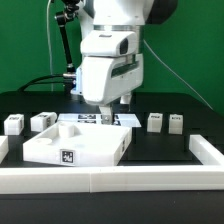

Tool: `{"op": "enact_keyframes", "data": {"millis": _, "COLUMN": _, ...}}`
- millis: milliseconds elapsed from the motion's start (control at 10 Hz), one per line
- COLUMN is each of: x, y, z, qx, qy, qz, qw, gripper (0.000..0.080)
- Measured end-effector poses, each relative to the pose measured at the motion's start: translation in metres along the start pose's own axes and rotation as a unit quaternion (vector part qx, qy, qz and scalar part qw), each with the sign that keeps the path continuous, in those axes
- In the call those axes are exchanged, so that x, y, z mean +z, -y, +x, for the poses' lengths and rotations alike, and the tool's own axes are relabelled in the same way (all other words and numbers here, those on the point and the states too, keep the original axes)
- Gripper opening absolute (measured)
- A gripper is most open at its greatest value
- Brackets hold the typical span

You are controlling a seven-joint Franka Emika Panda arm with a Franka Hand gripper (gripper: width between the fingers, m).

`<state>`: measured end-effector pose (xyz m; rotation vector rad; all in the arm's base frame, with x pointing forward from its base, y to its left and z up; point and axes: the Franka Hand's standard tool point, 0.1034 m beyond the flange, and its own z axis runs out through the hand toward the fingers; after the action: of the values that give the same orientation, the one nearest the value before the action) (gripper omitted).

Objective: Assemble square table

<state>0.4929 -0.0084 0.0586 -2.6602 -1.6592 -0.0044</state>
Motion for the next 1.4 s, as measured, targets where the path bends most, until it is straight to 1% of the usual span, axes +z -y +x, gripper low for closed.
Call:
{"op": "enact_keyframes", "data": {"millis": 100, "x": 0.005, "y": 0.004, "z": -0.009, "qx": 0.004, "qy": 0.001, "qz": 0.004, "qw": 1.0, "gripper": 0.0649}}
{"op": "enact_keyframes", "data": {"millis": 600, "x": 0.008, "y": 0.006, "z": -0.012, "qx": 0.0, "qy": 0.001, "qz": 0.005, "qw": 1.0, "gripper": 0.0649}}
{"op": "enact_keyframes", "data": {"millis": 800, "x": 0.018, "y": 0.019, "z": -0.026, "qx": -0.015, "qy": 0.001, "qz": 0.01, "qw": 1.0, "gripper": 0.0649}}
{"op": "enact_keyframes", "data": {"millis": 900, "x": 0.023, "y": 0.025, "z": -0.03, "qx": -0.024, "qy": -0.002, "qz": 0.005, "qw": 1.0, "gripper": 0.0649}}
{"op": "enact_keyframes", "data": {"millis": 1000, "x": 0.03, "y": 0.031, "z": -0.035, "qx": -0.028, "qy": -0.005, "qz": 0.004, "qw": 1.0, "gripper": 0.0649}}
{"op": "enact_keyframes", "data": {"millis": 1200, "x": 0.044, "y": 0.035, "z": -0.038, "qx": -0.038, "qy": -0.012, "qz": -0.004, "qw": 0.999, "gripper": 0.0649}}
{"op": "enact_keyframes", "data": {"millis": 1300, "x": 0.049, "y": 0.037, "z": -0.039, "qx": -0.038, "qy": -0.012, "qz": -0.002, "qw": 0.999, "gripper": 0.0649}}
{"op": "enact_keyframes", "data": {"millis": 1400, "x": 0.049, "y": 0.037, "z": -0.038, "qx": -0.038, "qy": -0.012, "qz": -0.002, "qw": 0.999, "gripper": 0.0649}}
